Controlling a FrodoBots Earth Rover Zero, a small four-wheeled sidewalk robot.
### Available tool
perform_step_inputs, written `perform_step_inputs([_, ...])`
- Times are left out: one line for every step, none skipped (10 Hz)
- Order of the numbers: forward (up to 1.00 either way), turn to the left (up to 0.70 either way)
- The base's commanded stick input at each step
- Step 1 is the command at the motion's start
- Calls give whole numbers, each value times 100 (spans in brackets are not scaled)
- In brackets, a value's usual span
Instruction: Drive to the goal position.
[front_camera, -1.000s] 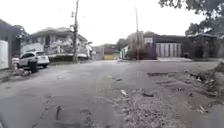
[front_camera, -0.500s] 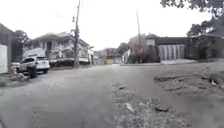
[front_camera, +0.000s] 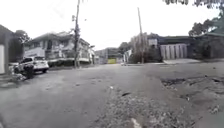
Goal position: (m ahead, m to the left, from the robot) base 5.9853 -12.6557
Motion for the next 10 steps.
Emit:
perform_step_inputs([85,-34])
perform_step_inputs([85,-34])
perform_step_inputs([85,-34])
perform_step_inputs([85,-34])
perform_step_inputs([85,-34])
perform_step_inputs([85,-34])
perform_step_inputs([85,-31])
perform_step_inputs([85,-8])
perform_step_inputs([85,0])
perform_step_inputs([85,0])
